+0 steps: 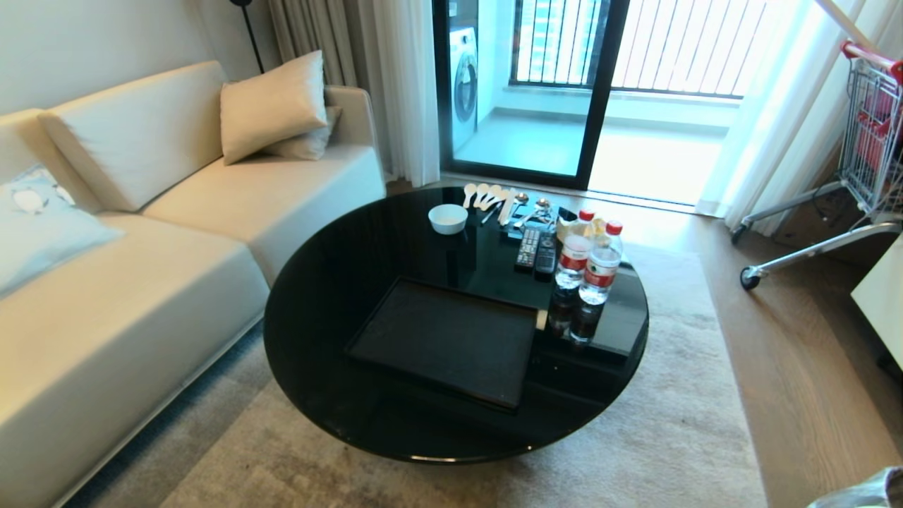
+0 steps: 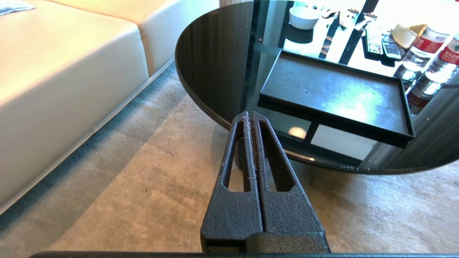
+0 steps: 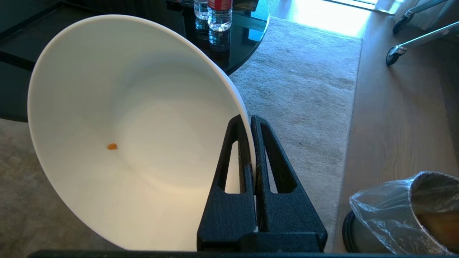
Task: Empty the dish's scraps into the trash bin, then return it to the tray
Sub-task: Put the bowl back to the table
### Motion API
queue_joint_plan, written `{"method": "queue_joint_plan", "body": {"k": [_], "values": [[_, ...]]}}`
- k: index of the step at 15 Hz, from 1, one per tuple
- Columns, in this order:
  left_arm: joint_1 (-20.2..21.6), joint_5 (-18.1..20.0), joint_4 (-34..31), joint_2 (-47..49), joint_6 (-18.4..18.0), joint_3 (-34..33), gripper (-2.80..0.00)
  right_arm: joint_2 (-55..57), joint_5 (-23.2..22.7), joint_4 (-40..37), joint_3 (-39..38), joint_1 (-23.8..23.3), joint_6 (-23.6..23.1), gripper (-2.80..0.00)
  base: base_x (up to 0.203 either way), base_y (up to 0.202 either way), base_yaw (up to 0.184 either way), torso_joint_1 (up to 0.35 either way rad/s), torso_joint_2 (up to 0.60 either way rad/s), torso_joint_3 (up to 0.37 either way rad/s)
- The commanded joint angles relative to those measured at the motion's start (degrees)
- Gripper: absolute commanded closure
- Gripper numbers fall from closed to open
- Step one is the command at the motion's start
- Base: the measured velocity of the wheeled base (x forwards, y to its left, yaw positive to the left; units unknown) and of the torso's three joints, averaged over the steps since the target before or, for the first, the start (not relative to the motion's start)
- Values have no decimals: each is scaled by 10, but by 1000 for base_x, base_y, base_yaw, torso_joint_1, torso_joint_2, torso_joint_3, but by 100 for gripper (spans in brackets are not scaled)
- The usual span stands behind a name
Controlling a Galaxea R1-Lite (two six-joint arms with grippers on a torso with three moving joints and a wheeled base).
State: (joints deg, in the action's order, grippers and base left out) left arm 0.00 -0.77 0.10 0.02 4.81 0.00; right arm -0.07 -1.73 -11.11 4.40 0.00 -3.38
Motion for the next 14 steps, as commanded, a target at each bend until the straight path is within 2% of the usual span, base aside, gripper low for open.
{"method": "queue_joint_plan", "body": {"k": [1,7,14], "values": [[0,0,0,0,0,0,0,1,0,-1,0,0,-1,0,88,0,-3,-1,-1,2],[0,0,0,0,0,0,0,1,0,-1,0,0,-1,0,162,0,1,8,3,3],[0,0,0,0,0,0,0,1,0,-1,0,0,-1,0,0,0,0,0,0,0]]}}
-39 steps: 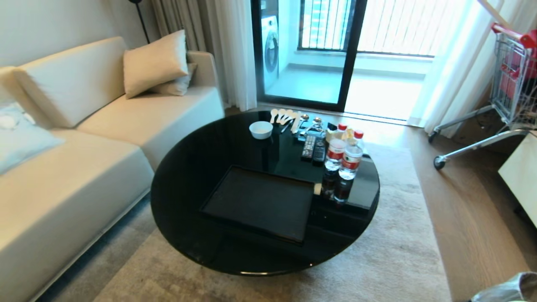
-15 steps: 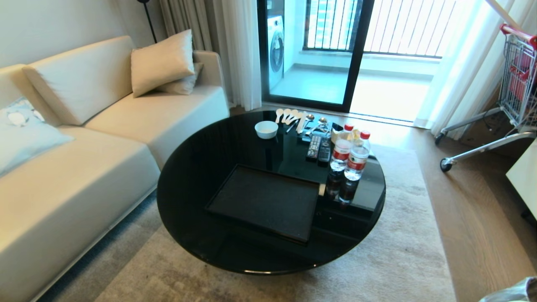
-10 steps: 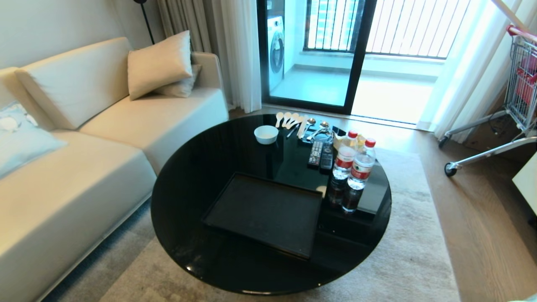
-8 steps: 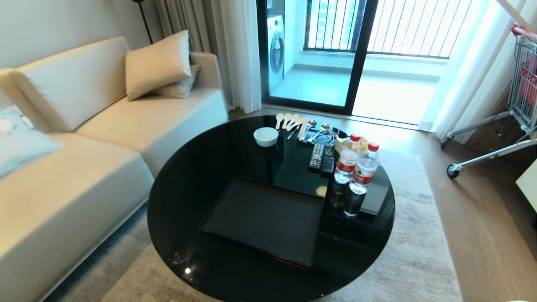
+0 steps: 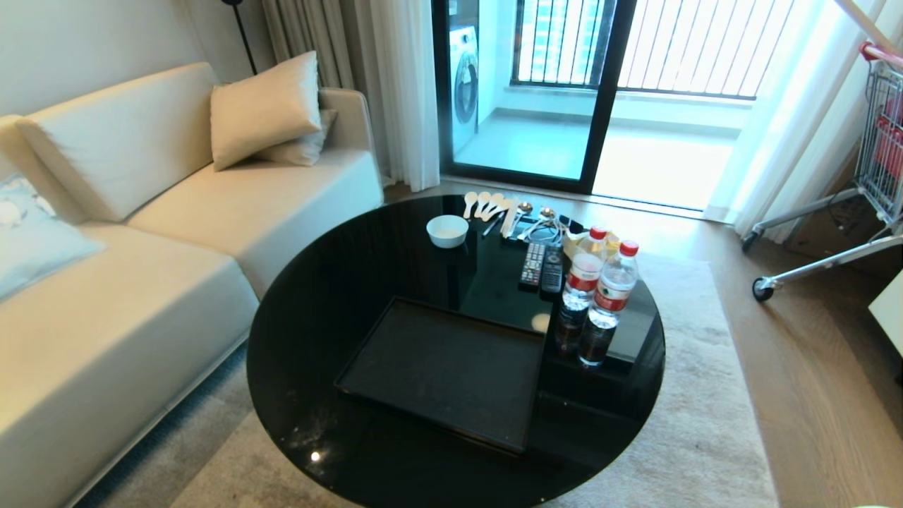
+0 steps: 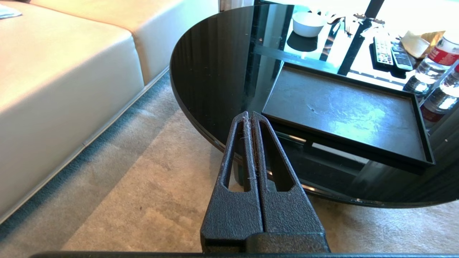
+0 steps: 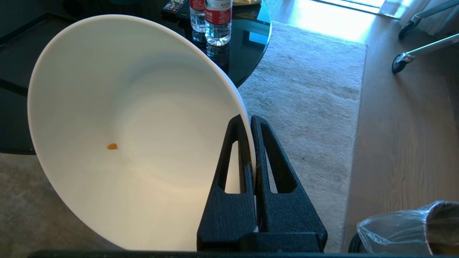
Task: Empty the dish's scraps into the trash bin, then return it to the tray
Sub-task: Put the bowl back to the table
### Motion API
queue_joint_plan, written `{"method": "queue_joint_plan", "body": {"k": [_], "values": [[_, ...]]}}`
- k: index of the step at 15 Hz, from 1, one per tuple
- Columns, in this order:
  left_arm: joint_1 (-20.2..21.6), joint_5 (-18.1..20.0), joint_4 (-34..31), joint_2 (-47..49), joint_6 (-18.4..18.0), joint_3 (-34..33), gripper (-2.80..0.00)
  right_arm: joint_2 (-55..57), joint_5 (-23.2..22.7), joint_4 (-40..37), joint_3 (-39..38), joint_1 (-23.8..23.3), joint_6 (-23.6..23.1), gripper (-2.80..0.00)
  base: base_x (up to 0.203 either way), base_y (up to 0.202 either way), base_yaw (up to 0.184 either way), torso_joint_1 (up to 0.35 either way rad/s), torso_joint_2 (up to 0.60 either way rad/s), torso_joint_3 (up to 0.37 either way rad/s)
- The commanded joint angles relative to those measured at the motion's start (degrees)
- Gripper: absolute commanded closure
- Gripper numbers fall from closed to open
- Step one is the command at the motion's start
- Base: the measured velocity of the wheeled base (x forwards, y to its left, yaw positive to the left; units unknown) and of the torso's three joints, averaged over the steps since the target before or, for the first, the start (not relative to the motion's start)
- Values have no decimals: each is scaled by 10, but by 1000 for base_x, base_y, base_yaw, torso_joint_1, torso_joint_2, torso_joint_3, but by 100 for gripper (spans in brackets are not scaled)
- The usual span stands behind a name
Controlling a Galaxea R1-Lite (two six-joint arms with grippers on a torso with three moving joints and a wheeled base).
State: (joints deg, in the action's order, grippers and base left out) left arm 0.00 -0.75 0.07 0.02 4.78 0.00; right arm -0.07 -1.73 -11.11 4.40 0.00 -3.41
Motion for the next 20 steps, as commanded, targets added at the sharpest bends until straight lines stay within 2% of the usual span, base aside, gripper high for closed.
{"method": "queue_joint_plan", "body": {"k": [1,4,7,10,13,16,20], "values": [[0,0,0,0,1,0,0,1,-3,-1,0,0,-7,0,0,0,0,0,0,0],[0,0,0,0,1,0,0,1,-10,-1,-1,0,-22,0,0,0,0,0,0,0],[0,0,0,0,1,0,0,1,2,14,-3,0,1,0,0,0,0,0,0,0],[0,0,0,0,1,0,0,27,-40,-11,47,0,1,0,0,0,0,0,0,0],[0,0,0,0,1,0,0,138,-46,-39,106,0,0,0,0,0,0,0,0,0],[0,0,0,0,1,0,0,297,-49,-32,174,0,-24,0,0,0,0,0,0,0],[0,0,0,0,1,0,0,559,-51,70,276,1,-53,0,0,0,0,0,0,0]]}}
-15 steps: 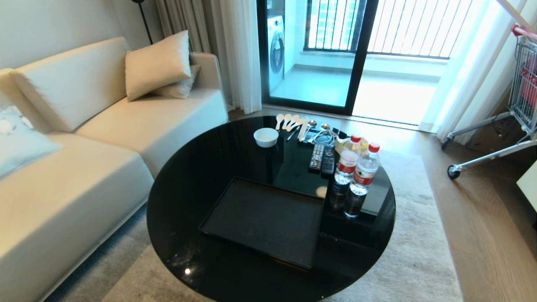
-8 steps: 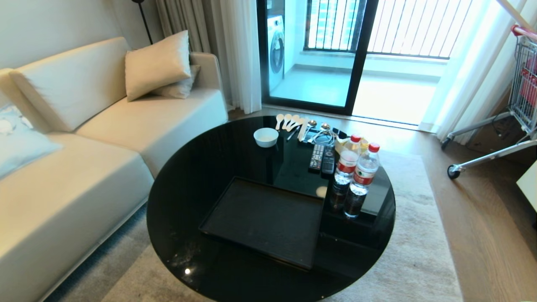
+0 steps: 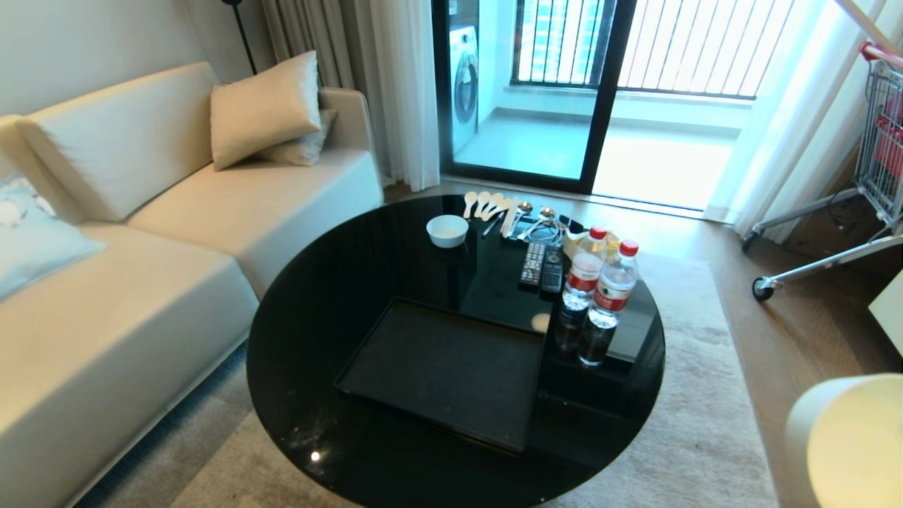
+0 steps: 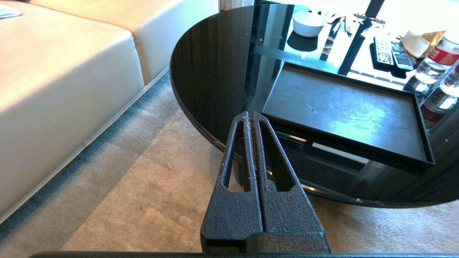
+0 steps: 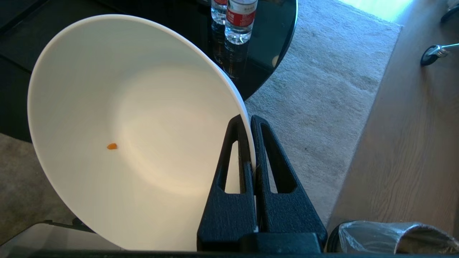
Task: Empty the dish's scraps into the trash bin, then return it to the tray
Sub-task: Put the bowl back to the table
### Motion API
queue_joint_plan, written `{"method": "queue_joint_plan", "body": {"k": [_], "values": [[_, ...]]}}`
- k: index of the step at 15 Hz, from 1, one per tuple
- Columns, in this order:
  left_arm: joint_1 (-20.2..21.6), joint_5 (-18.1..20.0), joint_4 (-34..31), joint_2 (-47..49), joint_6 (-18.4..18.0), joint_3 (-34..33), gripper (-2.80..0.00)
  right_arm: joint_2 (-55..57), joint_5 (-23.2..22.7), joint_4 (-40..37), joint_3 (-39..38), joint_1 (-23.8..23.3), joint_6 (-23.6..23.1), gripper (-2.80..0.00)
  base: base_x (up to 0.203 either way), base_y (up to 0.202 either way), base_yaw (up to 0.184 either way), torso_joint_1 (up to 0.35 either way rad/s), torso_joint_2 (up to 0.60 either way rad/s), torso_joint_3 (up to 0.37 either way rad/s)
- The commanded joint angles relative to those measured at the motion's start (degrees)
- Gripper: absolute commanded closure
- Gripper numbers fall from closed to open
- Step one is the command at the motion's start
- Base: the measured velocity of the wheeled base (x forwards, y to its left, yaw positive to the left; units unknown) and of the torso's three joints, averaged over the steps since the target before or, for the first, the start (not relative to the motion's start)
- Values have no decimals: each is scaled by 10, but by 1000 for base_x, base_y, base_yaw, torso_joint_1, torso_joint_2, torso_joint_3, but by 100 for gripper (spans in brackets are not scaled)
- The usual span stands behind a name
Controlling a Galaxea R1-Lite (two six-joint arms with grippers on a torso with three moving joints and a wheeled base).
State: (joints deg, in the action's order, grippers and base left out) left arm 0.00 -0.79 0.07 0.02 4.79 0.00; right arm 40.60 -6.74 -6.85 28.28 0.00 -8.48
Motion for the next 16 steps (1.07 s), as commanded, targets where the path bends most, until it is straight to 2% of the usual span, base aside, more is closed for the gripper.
{"method": "queue_joint_plan", "body": {"k": [1,3,6,10,12,16], "values": [[0,0,0,0,0,0,0,219,-1,54,73,6,-6,0,0,0,0,0,0,0],[0,0,0,0,0,0,0,348,-1,96,170,21,-5,0,0,0,0,0,0,0],[0,0,0,0,0,0,0,509,3,126,317,82,39,0,0,0,0,0,0,0],[0,0,0,0,0,0,0,617,40,143,379,214,73,0,0,0,0,0,0,0],[0,0,1,0,0,0,0,656,76,140,392,253,93,0,0,0,0,0,0,0],[0,0,0,0,0,0,0,773,189,135,457,328,138,0,0,0,0,0,0,0]]}}
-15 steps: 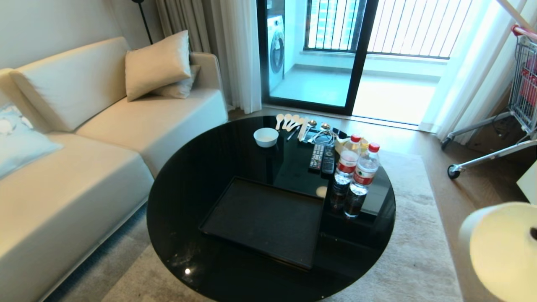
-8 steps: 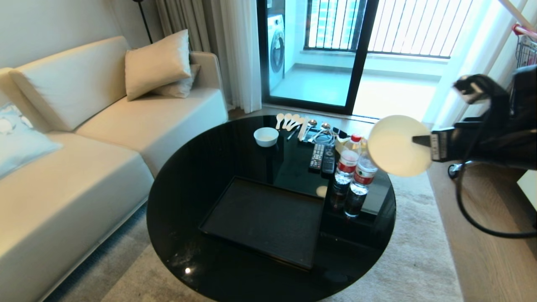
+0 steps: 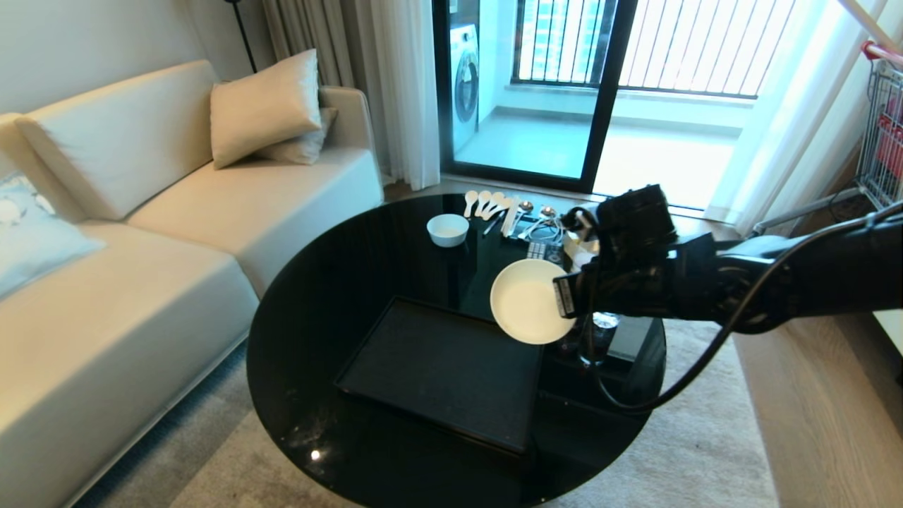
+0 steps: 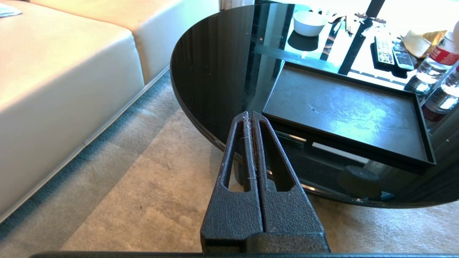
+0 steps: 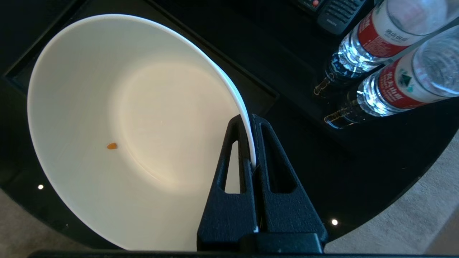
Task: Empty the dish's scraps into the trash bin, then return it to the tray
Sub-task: Put the bowl back to the table
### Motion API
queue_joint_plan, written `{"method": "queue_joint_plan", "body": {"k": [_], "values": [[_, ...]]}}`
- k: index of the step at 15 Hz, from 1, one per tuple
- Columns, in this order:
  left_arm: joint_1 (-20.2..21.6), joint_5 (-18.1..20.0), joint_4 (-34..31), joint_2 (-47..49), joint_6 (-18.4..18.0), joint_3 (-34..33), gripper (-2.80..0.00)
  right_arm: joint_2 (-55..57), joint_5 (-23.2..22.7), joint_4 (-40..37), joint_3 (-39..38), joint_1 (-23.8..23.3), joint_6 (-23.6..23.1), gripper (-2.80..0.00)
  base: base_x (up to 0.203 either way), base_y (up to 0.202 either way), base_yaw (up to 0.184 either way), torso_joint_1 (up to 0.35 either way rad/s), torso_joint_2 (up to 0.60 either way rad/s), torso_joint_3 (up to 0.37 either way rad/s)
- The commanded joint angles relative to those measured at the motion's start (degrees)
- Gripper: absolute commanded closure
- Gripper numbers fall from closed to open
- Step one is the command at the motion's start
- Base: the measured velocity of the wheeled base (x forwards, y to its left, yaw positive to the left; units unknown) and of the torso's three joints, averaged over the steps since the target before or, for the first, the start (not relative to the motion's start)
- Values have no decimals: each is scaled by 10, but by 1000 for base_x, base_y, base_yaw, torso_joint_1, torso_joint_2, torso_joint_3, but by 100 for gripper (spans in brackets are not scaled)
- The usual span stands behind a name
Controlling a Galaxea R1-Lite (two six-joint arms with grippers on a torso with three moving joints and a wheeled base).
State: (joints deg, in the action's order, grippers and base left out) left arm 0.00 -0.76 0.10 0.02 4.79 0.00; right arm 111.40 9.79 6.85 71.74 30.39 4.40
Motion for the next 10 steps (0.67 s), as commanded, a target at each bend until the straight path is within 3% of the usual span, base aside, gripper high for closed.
{"method": "queue_joint_plan", "body": {"k": [1,5,10], "values": [[0,0,0,0,0,0,0,91,42,-12,43,39,27,0,0,0,0,0,0,0],[0,0,0,0,0,0,0,161,57,-114,123,64,130,0,0,0,0,0,0,0],[0,0,1,0,0,0,0,234,56,-192,227,58,218,0,0,0,0,0,0,0]]}}
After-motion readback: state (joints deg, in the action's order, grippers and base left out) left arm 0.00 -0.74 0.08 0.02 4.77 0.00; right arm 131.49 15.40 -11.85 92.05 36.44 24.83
